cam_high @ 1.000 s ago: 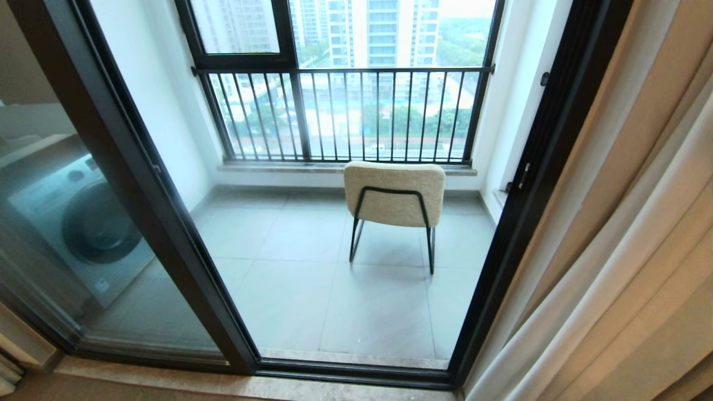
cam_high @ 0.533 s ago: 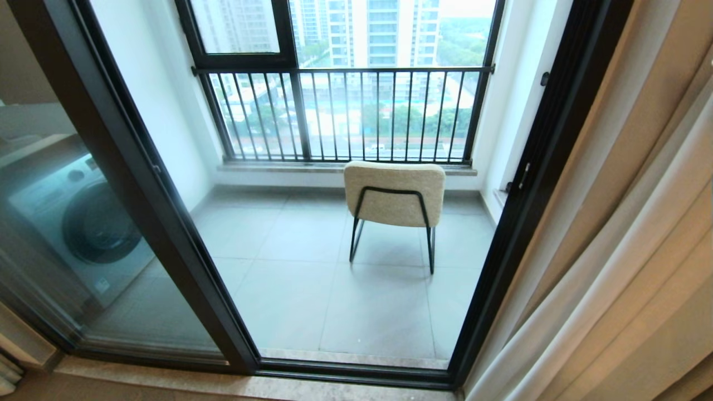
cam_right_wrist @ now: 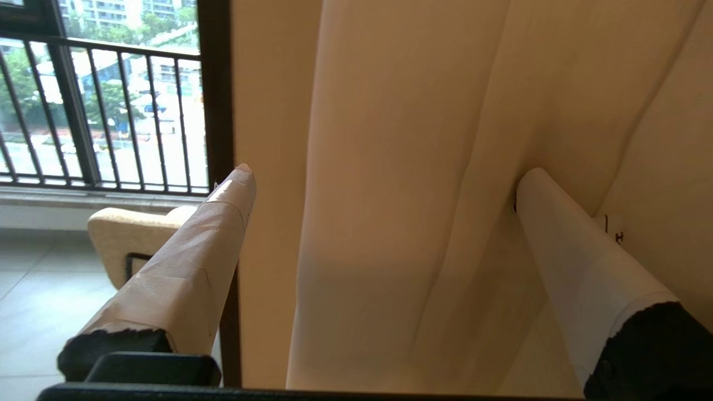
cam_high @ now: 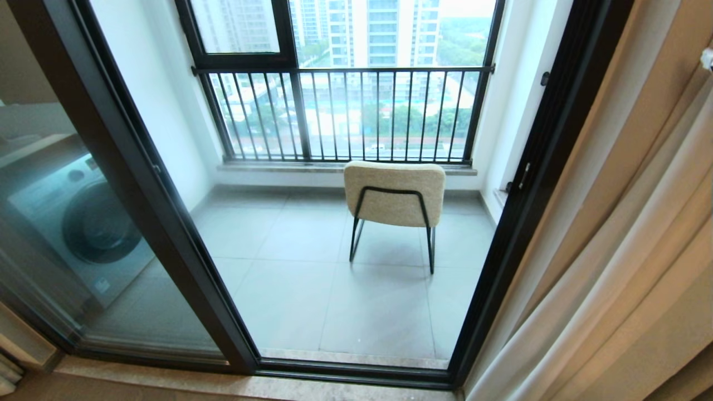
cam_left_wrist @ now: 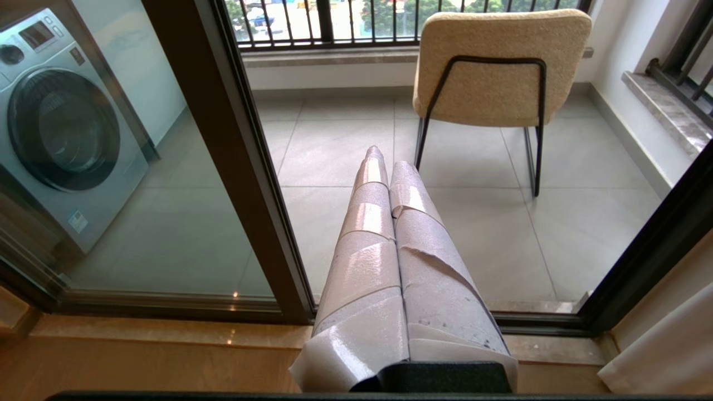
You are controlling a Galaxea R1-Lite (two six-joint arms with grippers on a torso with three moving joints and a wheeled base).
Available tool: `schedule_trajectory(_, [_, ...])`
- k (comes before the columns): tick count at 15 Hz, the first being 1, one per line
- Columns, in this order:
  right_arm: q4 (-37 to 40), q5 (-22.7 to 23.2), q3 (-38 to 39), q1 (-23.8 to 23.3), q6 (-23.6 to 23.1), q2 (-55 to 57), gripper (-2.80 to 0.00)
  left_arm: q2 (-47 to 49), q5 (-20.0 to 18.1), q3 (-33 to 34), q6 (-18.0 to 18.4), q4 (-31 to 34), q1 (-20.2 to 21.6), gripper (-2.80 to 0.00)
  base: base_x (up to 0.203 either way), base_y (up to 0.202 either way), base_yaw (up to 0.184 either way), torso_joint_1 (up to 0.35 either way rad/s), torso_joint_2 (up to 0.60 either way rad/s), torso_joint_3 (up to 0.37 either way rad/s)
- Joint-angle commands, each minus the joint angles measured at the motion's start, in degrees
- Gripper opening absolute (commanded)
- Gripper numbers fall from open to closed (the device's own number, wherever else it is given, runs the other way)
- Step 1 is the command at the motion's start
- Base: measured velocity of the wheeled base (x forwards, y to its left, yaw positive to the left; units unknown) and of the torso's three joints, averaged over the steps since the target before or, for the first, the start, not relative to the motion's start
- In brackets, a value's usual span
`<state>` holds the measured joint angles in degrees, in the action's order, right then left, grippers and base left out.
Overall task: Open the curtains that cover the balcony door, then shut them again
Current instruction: Close the inner curtains on both sides
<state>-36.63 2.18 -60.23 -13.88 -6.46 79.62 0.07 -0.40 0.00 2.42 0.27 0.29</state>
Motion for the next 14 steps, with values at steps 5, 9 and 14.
schedule_trajectory(5, [1.57,0.19,-5.95,-5.11,0.05,3.93,0.00,0.01,0.05,0.00,0.04,0.00,0.06,-2.80,0.000,0.000,0.000,0.000,0.00,0.000])
schedule_trajectory(9, [3.03,0.11,-5.68,-6.77,-0.04,3.17,0.00,0.01,0.05,0.00,0.04,0.00,0.06,-2.80,0.000,0.000,0.000,0.000,0.00,0.000])
schedule_trajectory(14, [2.52,0.11,-6.76,-8.17,-0.04,4.21,0.00,0.01,0.01,0.00,0.04,0.00,0.04,-2.80,0.000,0.000,0.000,0.000,0.00,0.000])
